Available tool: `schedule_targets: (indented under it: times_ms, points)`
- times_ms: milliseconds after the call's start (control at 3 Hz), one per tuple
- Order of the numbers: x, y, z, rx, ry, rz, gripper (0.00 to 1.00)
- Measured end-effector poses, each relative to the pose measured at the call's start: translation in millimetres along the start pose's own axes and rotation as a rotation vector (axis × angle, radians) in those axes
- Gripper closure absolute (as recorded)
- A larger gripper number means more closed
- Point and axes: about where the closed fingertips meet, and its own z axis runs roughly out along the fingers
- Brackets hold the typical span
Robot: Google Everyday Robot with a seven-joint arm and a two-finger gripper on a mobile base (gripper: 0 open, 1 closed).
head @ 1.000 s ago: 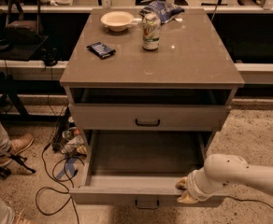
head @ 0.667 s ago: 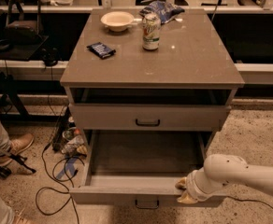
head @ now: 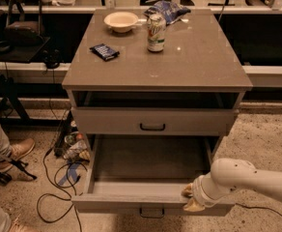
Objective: Open middle drawer
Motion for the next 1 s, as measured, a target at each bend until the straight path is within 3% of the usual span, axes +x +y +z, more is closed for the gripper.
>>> schedule_targets:
  times_ms: [333,667,1000]
  points:
    - [-2.8,-7.9,-18.4,0.018,0.003,-0.011,0.14]
    - [-4.7,-18.8,-52.9,0.07,0.025,-0.017,0.0]
    - [-3.7,-25.6,-95.9,0.147,0.062,-0.01,0.0]
